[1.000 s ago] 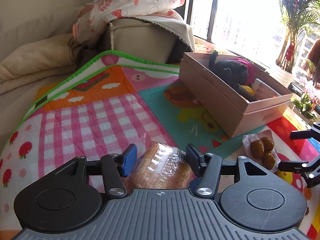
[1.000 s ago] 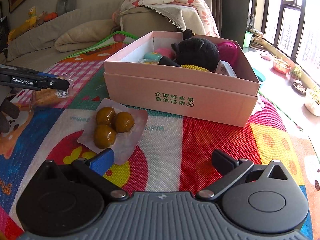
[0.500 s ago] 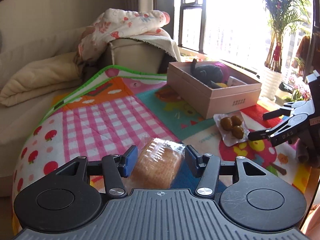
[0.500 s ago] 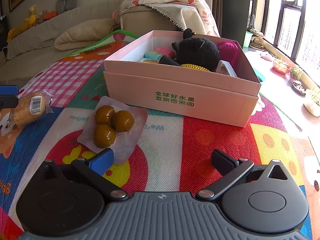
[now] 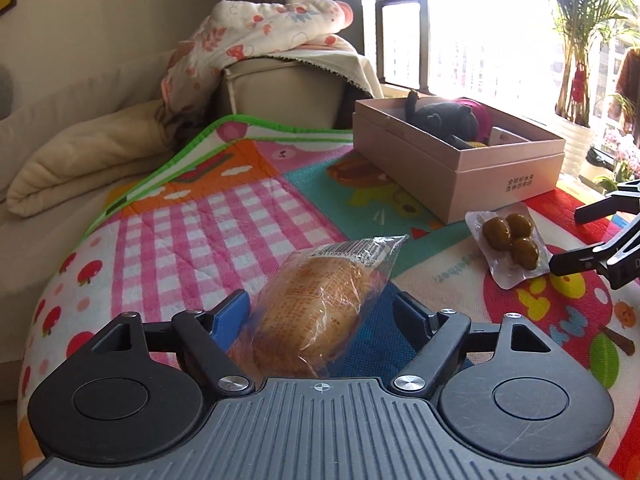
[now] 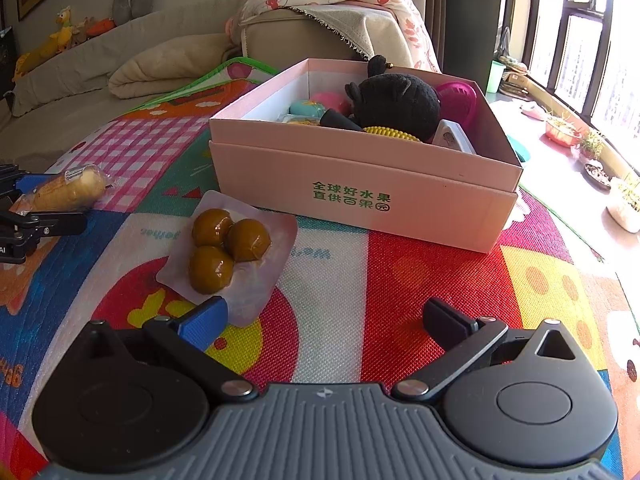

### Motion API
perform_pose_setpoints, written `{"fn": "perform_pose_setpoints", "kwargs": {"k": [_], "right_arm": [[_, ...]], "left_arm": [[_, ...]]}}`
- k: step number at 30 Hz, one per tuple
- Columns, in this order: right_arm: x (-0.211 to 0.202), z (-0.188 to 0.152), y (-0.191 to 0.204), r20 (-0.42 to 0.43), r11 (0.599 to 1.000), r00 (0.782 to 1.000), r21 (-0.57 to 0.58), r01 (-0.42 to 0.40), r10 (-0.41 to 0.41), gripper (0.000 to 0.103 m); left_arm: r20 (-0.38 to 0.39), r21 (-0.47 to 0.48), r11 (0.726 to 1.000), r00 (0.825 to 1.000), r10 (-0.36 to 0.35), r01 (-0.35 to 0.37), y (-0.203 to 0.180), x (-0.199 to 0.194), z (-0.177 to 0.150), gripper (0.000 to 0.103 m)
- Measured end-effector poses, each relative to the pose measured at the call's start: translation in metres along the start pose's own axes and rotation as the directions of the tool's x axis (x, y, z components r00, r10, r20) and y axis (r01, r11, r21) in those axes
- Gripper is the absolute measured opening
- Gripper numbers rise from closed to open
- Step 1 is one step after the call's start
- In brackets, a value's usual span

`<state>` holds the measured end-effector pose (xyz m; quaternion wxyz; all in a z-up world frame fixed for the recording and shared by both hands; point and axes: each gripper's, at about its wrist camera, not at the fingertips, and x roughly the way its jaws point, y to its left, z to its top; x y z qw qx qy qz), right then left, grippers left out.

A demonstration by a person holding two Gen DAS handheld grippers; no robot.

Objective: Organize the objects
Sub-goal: 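Lift the bread packet with the left gripper while the right gripper approaches the brown nuts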

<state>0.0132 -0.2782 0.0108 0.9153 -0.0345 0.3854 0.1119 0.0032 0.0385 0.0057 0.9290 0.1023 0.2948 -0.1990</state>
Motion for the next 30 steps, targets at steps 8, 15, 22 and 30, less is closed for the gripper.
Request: {"fn": "perform_pose_setpoints", "kwargs": {"k": [8,15,22,30], "right_arm": [[0.003,0.009,0.050,0.058,0.996,0.997,-0.081,-0.047,0.051,0.103],[0.006,0.011,0.046,0.068,0.987,0.992,-0.117,0.111,-0.104,0.103],[-0.012,0.005,0.021,0.088,0.998,0.995,-0.034,0.046,-0.042,0.103],[0.037,0.037,0.051,0.026,0.998,0.998,-0.019,0.057,-0.056,0.099]], "left_arm": [[-0.019,-0.062,0.987,0.989,-0.149,0.147,-0.019,-0.014,0.004,0.065],[-0.071,0.002,0.979,0.976,-0.205,0.206,-0.044,-0.029,-0.002,0.066],[-0.064,-0.002,0.982,0.980,-0.189,0.189,-0.049,-0.027,-0.005,0.067],[-0.080,0.012,0.989,0.987,-0.143,0.144,-0.049,-0.030,-0.010,0.063]]}}
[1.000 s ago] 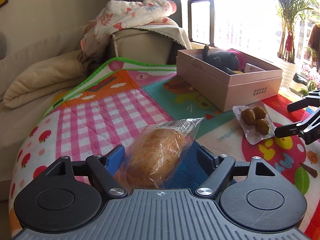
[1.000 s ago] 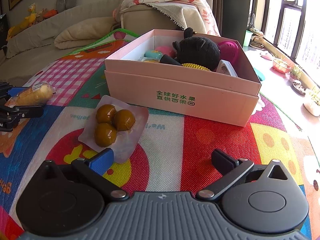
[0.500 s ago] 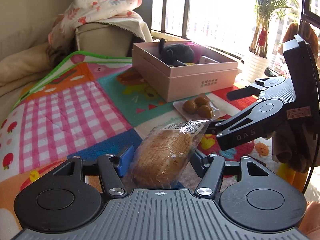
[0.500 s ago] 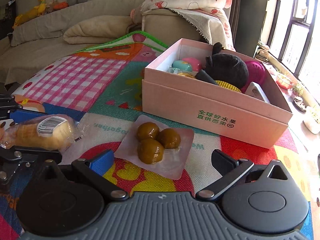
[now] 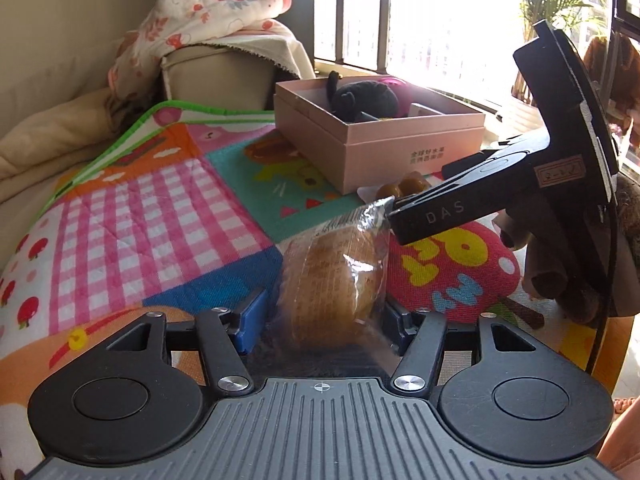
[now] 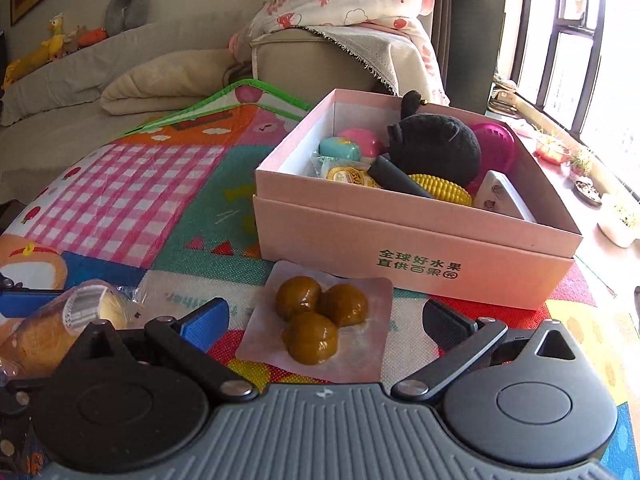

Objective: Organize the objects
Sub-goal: 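Lift the bread packet with the left gripper while the right gripper approaches the brown nuts, then place the bread packet into the pink box with the left gripper while the right gripper grasps the nuts paper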

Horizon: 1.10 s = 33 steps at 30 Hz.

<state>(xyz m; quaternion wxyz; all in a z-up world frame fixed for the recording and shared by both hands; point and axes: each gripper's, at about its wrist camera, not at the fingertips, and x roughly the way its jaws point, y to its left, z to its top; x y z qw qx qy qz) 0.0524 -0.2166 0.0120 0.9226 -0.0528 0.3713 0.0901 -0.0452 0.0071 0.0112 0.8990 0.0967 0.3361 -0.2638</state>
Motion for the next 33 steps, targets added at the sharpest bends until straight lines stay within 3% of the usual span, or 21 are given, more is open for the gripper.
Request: {"fn": "perform_pose_setpoints", "kwargs": {"k": [4,7,11,17,23,27,30,33], "right_arm": [[-0.007,-0.001,0.004,-0.001,0.999,1.000,-0.023,-0.030,0.030,0.080],[-0.026,-0.012,0.002,0.020,0.999,1.000,-0.038,-0.005,0.006,0.079],[-0.064,-0.027,-0.012,0.068,0.999,0.998,-0.048,-0.012,0.015,0.079],[-0.114,-0.044,-0.037,0.146,0.999,0.989,-0.023,0.042,-0.038,0.079],[-0.140,-0.051,-0.055,0.231,0.997,0.970,0.036,0.069,-0.075,0.079],[-0.148,-0.055,-0.062,0.267,0.995,0.960,0.066,0.070,-0.085,0.079],[-0.147,-0.059,-0.069,0.272,0.994,0.958,0.086,0.064,-0.086,0.080],[-0.143,-0.061,-0.076,0.262,0.992,0.961,0.110,0.064,-0.091,0.080]], "left_arm": [[0.014,-0.023,1.000,1.000,0.000,0.000,0.004,-0.003,-0.004,0.063],[0.024,-0.037,0.999,1.000,0.009,-0.008,0.003,-0.004,-0.003,0.062],[0.060,-0.063,0.998,0.998,0.012,-0.008,0.002,-0.010,0.000,0.052],[0.137,-0.078,0.996,0.990,-0.040,0.051,-0.006,-0.023,0.022,0.049],[0.283,-0.063,0.993,0.956,-0.082,0.103,-0.018,-0.025,0.101,0.049],[0.363,-0.158,0.982,0.931,-0.041,0.104,-0.020,-0.003,0.158,0.051],[0.420,-0.166,0.981,0.907,-0.025,0.104,-0.028,0.018,0.181,0.052],[0.307,-0.152,0.986,0.951,-0.022,0.072,-0.035,0.058,0.192,0.052]]}}
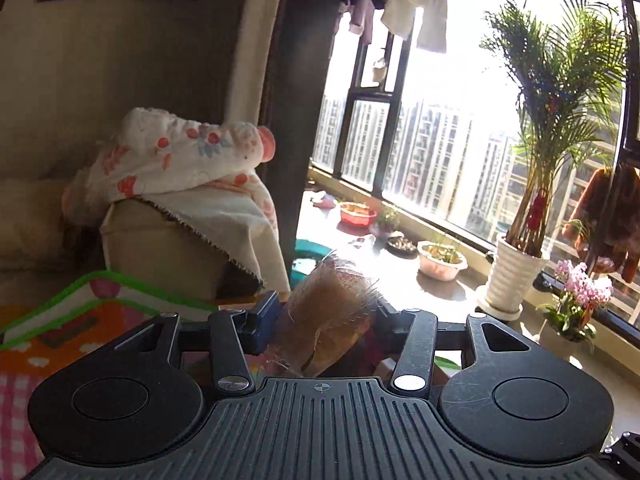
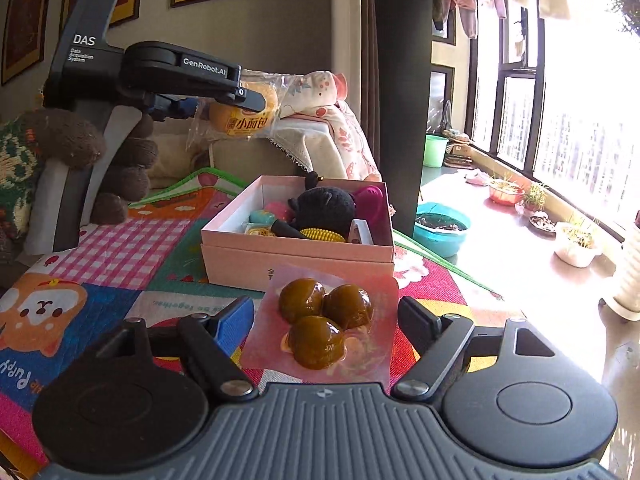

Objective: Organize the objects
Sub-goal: 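Place the bread packet into the pink box with the left gripper while the right gripper grasps the nuts paper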

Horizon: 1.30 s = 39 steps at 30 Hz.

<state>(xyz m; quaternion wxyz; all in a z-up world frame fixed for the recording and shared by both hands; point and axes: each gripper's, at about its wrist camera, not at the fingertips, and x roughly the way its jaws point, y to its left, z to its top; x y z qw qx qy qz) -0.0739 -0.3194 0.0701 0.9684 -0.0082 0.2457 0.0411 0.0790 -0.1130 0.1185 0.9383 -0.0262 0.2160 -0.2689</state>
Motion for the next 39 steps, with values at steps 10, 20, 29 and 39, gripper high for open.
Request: {"fn": "perform_pose_setpoints", "kwargs": {"k": [10,20,29,39], "right_arm": [[0.017,-0.017,-0.008,-0.065,0.999,0.998,0.036,-0.011,0.013,0.080],[0.029,-0.015,0.019,-0.119,0.999,0.993,-0.034,-0.021,0.017,0.080],[0.031,-0.015,0.022,-0.137,1.000,0.990,-0.028,-0.015,0.011,0.079],[0.042,-0.018,0.019,-0.166,1.000,0.986,0.010,-0.026,0.027,0.079]], "left_arm": [[-0.084,-0.068,0.998,0.996,0.013,-0.019,0.028,-0.015,-0.051,0.052],[0.043,-0.076,0.995,0.997,0.069,-0.065,0.040,-0.022,-0.058,0.052],[0.001,-0.096,0.993,0.997,0.076,-0.075,0.032,0.044,-0.043,0.053],[-0.152,-0.152,0.985,0.983,-0.100,0.077,0.024,0.060,-0.063,0.052]]}}
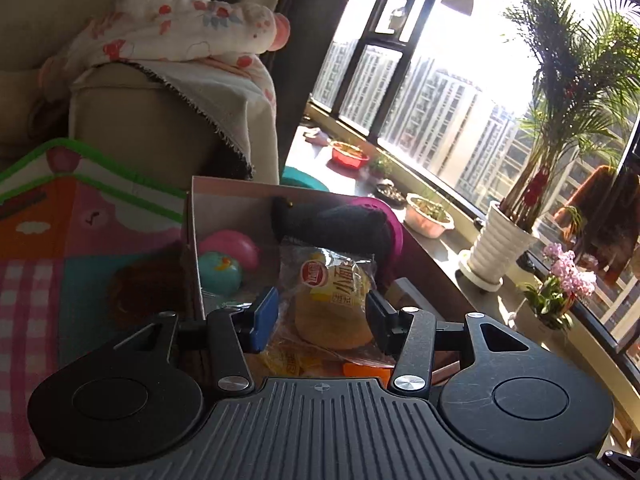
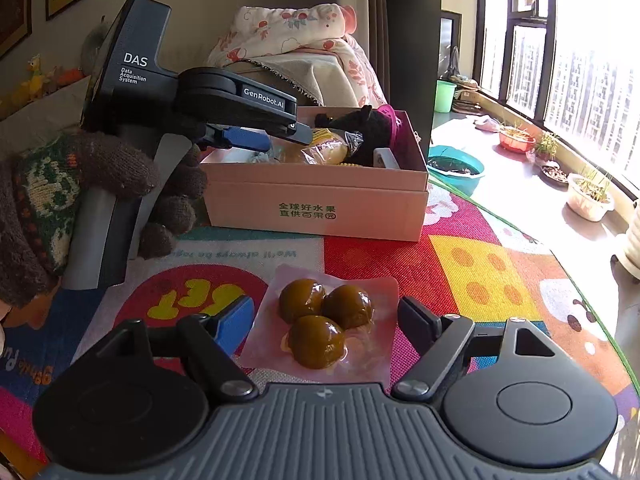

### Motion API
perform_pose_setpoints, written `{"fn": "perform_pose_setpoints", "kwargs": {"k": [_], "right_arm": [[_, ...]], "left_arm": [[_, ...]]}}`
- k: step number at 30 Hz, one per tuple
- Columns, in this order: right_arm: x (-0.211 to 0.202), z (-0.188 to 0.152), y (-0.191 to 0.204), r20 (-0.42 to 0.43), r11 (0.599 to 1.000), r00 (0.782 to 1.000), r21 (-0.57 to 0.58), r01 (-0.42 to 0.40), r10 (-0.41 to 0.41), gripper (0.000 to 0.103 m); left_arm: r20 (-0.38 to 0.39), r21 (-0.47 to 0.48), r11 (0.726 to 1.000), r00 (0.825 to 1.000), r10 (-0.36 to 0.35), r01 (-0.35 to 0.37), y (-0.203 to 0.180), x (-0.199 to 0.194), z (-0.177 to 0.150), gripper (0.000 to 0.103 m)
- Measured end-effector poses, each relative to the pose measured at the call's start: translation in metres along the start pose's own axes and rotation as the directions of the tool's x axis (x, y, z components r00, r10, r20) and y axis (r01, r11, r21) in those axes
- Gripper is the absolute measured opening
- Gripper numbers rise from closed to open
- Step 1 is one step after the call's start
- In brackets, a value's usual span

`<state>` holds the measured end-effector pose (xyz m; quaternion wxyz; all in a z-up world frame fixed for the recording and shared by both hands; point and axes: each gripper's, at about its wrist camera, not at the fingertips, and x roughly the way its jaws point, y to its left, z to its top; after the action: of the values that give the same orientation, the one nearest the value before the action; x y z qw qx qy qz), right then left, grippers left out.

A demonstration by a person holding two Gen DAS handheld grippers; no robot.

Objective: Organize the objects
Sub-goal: 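Place the bread packet into the pink box with the left gripper while the right gripper grasps the nuts paper, then place the brown nuts on paper into the pink box and open the right gripper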

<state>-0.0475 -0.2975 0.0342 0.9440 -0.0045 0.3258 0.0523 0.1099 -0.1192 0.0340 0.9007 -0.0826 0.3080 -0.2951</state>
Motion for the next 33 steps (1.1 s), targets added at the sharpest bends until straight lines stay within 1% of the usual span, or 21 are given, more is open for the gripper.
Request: {"fn": "perform_pose_setpoints", "kwargs": {"k": [2,3,4,5,8,11,13,15,18,20,22,23,24,25,26,27,29,31,33], "right_arm": [[-0.001,0.000,0.000,0.001,1.000,1.000,-0.004,0.002,-0.002,0.079],[-0.002,0.000,0.000,0.003,1.000,1.000,-0.006,0.006,-0.006,0.079],[-0.003,0.000,0.000,0.005,1.000,1.000,-0.008,0.011,-0.011,0.079],[-0.004,0.001,-0.001,0.010,1.000,1.000,-0.010,0.015,-0.015,0.080],[-0.006,0.006,-0.006,0.020,1.000,0.999,-0.011,0.029,-0.029,0.080],[-0.009,0.022,-0.013,0.046,0.999,0.998,-0.001,0.035,-0.035,0.080],[-0.015,0.043,-0.017,0.086,0.999,0.996,0.014,0.029,-0.030,0.080],[-0.019,0.071,-0.019,0.145,1.000,0.989,0.017,0.009,-0.012,0.080],[-0.012,0.115,-0.011,0.206,1.000,0.979,-0.008,0.006,-0.004,0.080],[0.004,0.154,0.001,0.238,0.998,0.971,-0.047,0.033,-0.020,0.080],[0.022,0.182,0.008,0.244,0.996,0.969,-0.071,0.051,-0.033,0.080],[0.037,0.200,0.011,0.220,0.996,0.975,-0.087,0.034,-0.014,0.081],[0.047,0.210,0.011,0.203,0.996,0.979,-0.082,0.031,-0.013,0.081],[0.055,0.217,0.010,0.192,0.997,0.981,-0.062,0.036,-0.024,0.084],[0.060,0.221,0.008,0.182,0.998,0.983,-0.044,0.033,-0.025,0.085],[0.063,0.222,0.004,0.169,1.000,0.986,-0.029,0.013,-0.008,0.085],[0.059,0.212,-0.005,0.166,1.000,0.986,-0.016,0.003,0.000,0.085],[0.049,0.192,-0.012,0.169,0.999,0.985,-0.038,0.038,-0.031,0.085],[0.037,0.162,-0.021,0.168,0.991,0.983,-0.096,0.093,-0.076,0.083]], "left_arm": [[-0.005,-0.044,0.999,1.000,-0.029,0.028,0.003,-0.005,0.001,0.051],[0.009,-0.083,0.995,0.998,-0.062,0.062,0.006,-0.014,0.000,0.051],[0.028,-0.106,0.991,0.996,-0.080,0.082,0.009,-0.024,-0.002,0.051],[0.051,-0.117,0.989,0.996,-0.080,0.086,0.011,-0.035,-0.005,0.051],[0.103,-0.105,0.993,0.994,-0.036,0.047,0.018,-0.071,-0.020,0.051],[0.076,-0.051,0.999,0.997,0.022,-0.018,0.023,-0.098,-0.043,0.051],[0.043,-0.015,0.998,0.997,0.064,-0.064,0.027,-0.108,-0.059,0.051],[0.017,-0.018,0.996,0.996,0.092,-0.091,0.034,-0.113,-0.070,0.051],[-0.021,-0.058,0.994,0.996,0.092,-0.094,0.043,-0.114,-0.078,0.051],[-0.026,-0.062,0.994,0.995,0.092,-0.093,0.044,-0.115,-0.080,0.051],[-0.021,-0.062,0.995,0.997,0.080,-0.081,0.043,-0.118,-0.081,0.051],[-0.019,-0.063,0.995,0.997,0.077,-0.078,0.044,-0.119,-0.080,0.051],[-0.018,-0.063,0.995,0.997,0.076,-0.077,0.044,-0.121,-0.080,0.051],[-0.018,-0.062,0.995,0.997,0.078,-0.079,0.046,-0.124,-0.081,0.051],[-0.017,-0.060,0.995,0.997,0.080,-0.081,0.048,-0.127,-0.081,0.051],[-0.017,-0.060,0.995,0.996,0.084,-0.085,0.050,-0.129,-0.081,0.051],[-0.019,-0.068,0.993,0.995,0.093,-0.094,0.056,-0.132,-0.082,0.051],[-0.022,-0.087,0.991,0.995,0.099,-0.101,0.061,-0.132,-0.081,0.051],[-0.014,-0.105,0.990,0.995,0.097,-0.098,0.063,-0.131,-0.076,0.051]]}}
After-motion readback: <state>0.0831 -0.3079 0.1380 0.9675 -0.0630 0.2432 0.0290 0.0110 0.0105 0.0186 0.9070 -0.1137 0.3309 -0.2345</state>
